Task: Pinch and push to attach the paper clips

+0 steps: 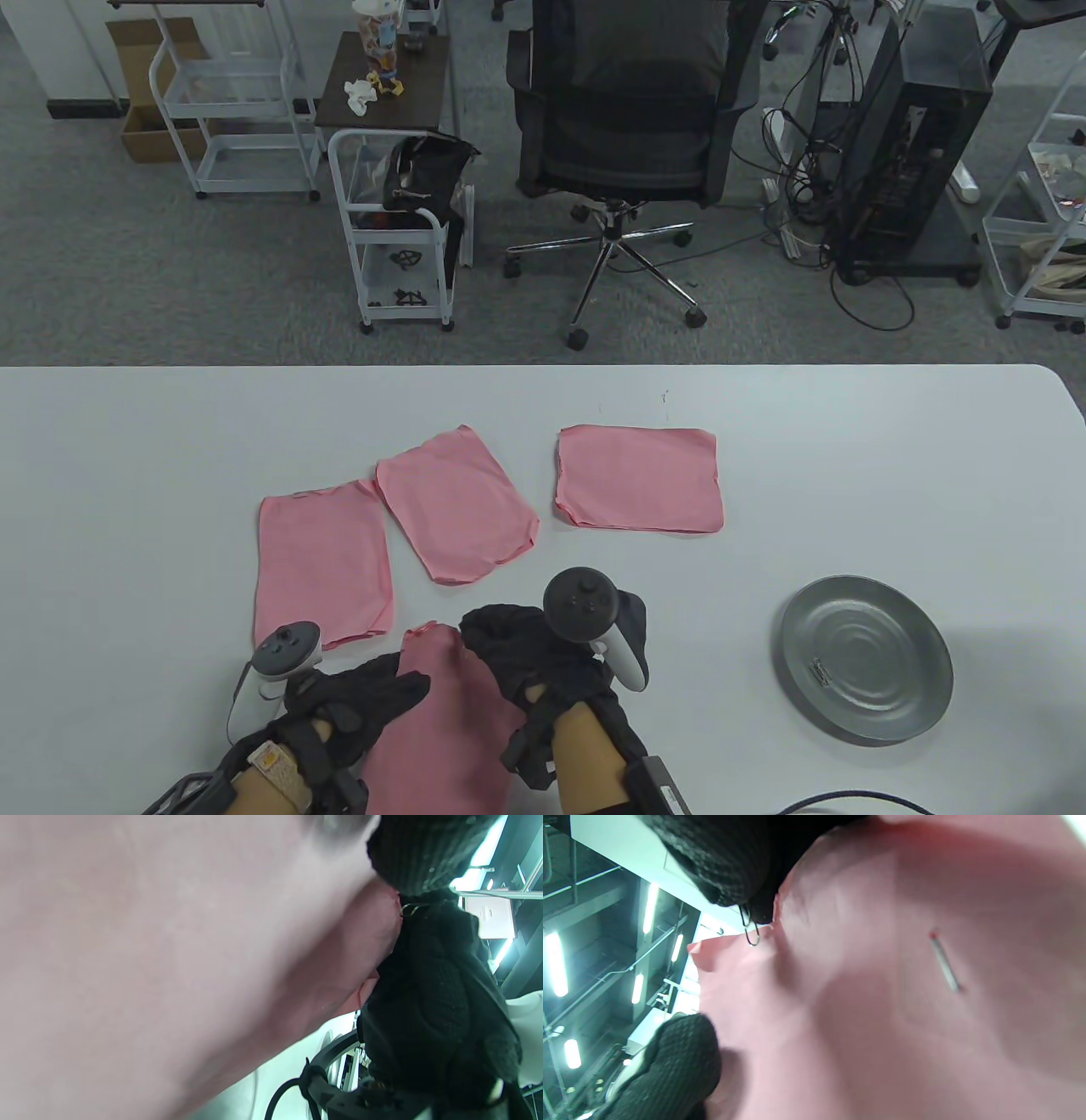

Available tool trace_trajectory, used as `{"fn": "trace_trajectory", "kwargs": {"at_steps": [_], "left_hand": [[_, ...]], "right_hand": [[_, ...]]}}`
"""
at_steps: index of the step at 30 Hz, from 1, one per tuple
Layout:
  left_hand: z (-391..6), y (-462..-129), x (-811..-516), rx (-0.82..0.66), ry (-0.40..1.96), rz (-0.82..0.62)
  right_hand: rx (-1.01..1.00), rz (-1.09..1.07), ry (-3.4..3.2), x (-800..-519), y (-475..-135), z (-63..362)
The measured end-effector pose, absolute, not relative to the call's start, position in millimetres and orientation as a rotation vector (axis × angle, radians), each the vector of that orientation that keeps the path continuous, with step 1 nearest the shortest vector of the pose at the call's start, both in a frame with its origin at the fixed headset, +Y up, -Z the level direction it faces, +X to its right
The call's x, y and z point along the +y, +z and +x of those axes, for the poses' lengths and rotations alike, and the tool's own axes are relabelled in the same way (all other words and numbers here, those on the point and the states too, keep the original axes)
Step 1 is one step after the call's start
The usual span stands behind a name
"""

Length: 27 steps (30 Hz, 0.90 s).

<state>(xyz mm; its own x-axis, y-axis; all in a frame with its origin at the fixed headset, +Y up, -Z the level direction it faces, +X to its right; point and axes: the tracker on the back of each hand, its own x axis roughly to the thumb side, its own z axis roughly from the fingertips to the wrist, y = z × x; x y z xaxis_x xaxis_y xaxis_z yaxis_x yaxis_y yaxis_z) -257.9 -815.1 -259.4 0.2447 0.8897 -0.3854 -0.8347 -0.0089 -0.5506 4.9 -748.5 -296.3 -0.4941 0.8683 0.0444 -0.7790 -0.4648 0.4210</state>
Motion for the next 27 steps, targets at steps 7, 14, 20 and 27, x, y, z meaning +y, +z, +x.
{"fn": "trace_trajectory", "kwargs": {"at_steps": [7, 14, 20, 27], "left_hand": [[-262, -261, -815, -0.098, 1.417, -0.792], [-251, -261, -813, -0.248, 1.462, -0.855], [-262, -259, -813, -0.051, 1.418, -0.685], [-256, -258, -808, -0.124, 1.369, -0.652]], "right_hand": [[0.426, 0.320, 2.038, -747, -296, 5], [0.439, 0.352, 2.061, -748, -295, 1], [0.421, 0.327, 2.055, -746, -294, 2], [0.232, 0.188, 2.173, -740, -286, -7]]}}
